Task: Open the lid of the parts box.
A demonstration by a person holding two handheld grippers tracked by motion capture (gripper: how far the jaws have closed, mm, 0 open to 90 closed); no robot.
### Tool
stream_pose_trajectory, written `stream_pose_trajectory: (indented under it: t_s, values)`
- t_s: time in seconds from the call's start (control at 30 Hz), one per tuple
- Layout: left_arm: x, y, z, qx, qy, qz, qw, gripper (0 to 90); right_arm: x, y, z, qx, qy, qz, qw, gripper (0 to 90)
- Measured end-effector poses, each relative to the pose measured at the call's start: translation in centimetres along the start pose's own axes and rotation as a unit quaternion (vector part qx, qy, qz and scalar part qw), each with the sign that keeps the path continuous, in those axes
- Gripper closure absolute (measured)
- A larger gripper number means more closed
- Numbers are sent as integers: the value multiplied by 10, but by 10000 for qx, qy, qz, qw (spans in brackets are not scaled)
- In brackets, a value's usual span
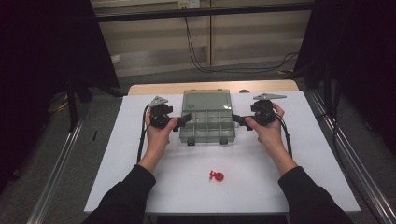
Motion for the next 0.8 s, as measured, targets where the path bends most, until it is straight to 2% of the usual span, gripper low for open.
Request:
stream_pose_trajectory:
  t_s: [0.07,0.13,0.23,0.3,0.37,0.4,0.67,0.7,0.77,0.8]
  values:
    - [-4,4,5,84,-18,-2,10000,0,-6,-4,3,-51,34,-13,10000,0]
    - [-8,9,8,54,33,31,10000,0,-12,-6,4,-72,107,-9,9999,0]
    - [-15,14,12,115,100,-11,9999,0,-19,-11,8,-105,121,-17,9999,0]
    - [-21,15,14,232,96,-35,9997,0,-23,-15,12,-163,108,-61,9998,0]
    - [-26,19,15,202,193,-23,9996,0,-26,-19,17,-167,92,-123,9997,0]
    - [-29,20,16,253,177,-26,9995,0,-28,-21,19,-185,93,-146,9997,0]
    - [-49,29,28,227,289,60,9993,0,-39,-34,33,-193,98,-232,9995,0]
    - [-51,29,29,188,306,111,9993,4,-41,-35,34,-199,126,-188,9995,0]
    - [-55,29,34,169,268,26,9995,4,-44,-35,36,-261,171,-93,9995,0]
    - [-57,30,36,162,279,48,9995,6,-46,-36,37,-243,182,-90,9995,0]
Point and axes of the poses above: each handheld gripper's, and its own axes: x roughly forward along the jaws, z roughly out of its underside, y roughly to its right, the point moved 10 cm from there along x, roughly forward along the jaws, and after that the axes turned 6 degrees about -y, right-handed, at the moved point
